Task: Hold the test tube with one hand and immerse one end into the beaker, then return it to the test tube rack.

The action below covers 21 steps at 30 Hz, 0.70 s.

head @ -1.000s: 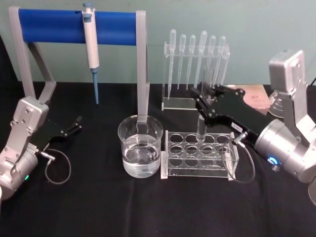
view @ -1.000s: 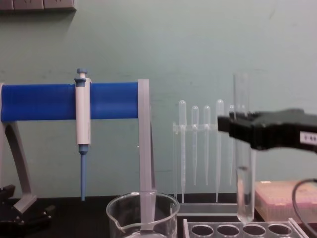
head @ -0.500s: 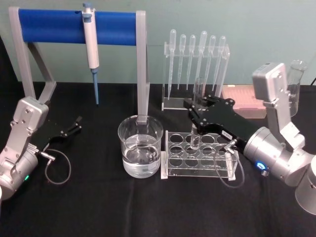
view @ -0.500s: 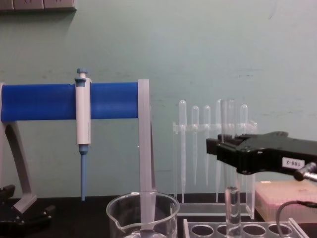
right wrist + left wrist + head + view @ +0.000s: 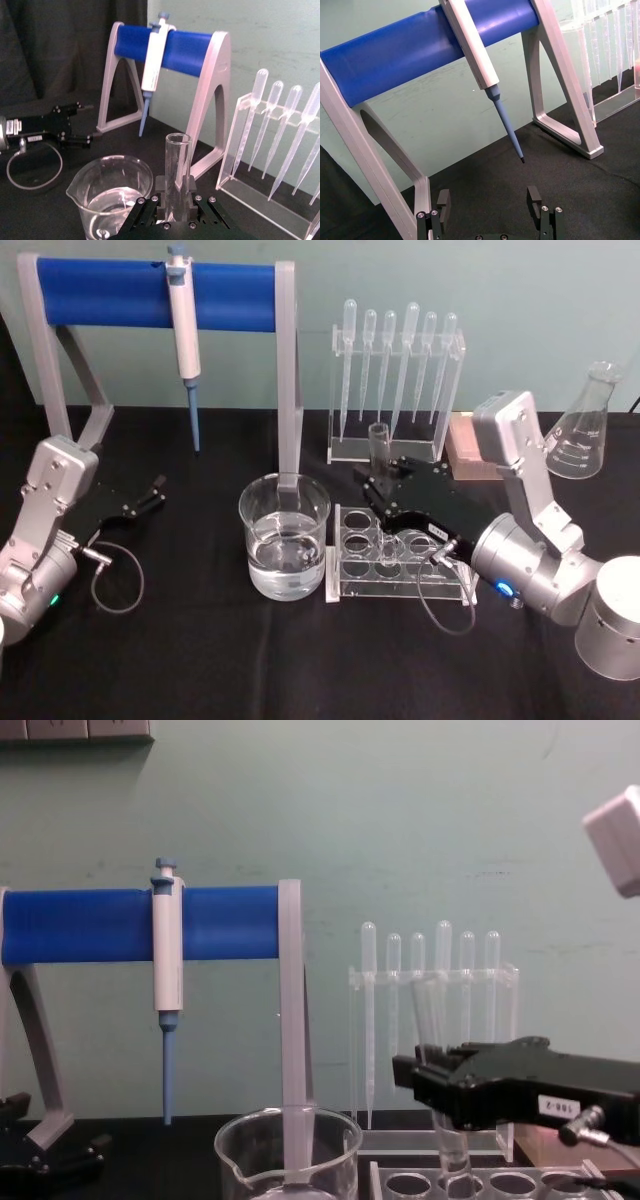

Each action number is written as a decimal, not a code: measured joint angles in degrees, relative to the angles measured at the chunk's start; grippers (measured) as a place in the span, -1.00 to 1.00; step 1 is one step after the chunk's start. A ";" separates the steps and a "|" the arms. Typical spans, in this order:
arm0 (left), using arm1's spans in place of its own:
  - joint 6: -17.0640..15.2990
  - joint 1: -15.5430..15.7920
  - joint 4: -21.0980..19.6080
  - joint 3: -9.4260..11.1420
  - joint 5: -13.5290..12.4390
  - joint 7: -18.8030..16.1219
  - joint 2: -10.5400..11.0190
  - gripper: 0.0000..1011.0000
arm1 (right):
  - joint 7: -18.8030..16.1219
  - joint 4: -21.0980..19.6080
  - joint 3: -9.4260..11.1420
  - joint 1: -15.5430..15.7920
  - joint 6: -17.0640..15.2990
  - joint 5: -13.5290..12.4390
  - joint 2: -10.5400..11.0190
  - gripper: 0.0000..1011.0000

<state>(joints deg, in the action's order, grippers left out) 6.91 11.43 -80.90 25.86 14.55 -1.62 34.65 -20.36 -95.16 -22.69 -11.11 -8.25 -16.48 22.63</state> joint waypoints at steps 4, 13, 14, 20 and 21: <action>0.00 0.00 0.00 0.00 0.00 0.00 0.00 0.98 | -0.07 0.61 -0.63 -0.19 -0.24 1.01 -0.14 -0.55; 0.00 0.00 0.00 0.00 -0.01 0.00 0.00 0.98 | -0.13 2.03 -1.40 -0.53 -0.87 3.09 -0.66 -0.50; 0.00 0.00 0.00 0.00 0.00 0.00 0.00 0.98 | -0.14 2.06 -1.40 -0.54 -0.93 3.24 -0.70 -0.44; 0.00 0.00 0.00 0.00 0.00 0.00 0.00 0.98 | -0.07 1.59 -0.93 0.04 -1.54 3.72 -0.75 -0.07; 0.00 0.00 0.00 0.00 0.00 0.00 0.00 0.98 | -0.03 1.29 -0.72 0.36 -1.66 3.71 -0.65 0.01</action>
<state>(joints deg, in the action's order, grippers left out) 6.91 11.43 -80.90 25.86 14.55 -1.62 34.65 -20.40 -93.87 -23.41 -10.75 -9.91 -12.77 21.99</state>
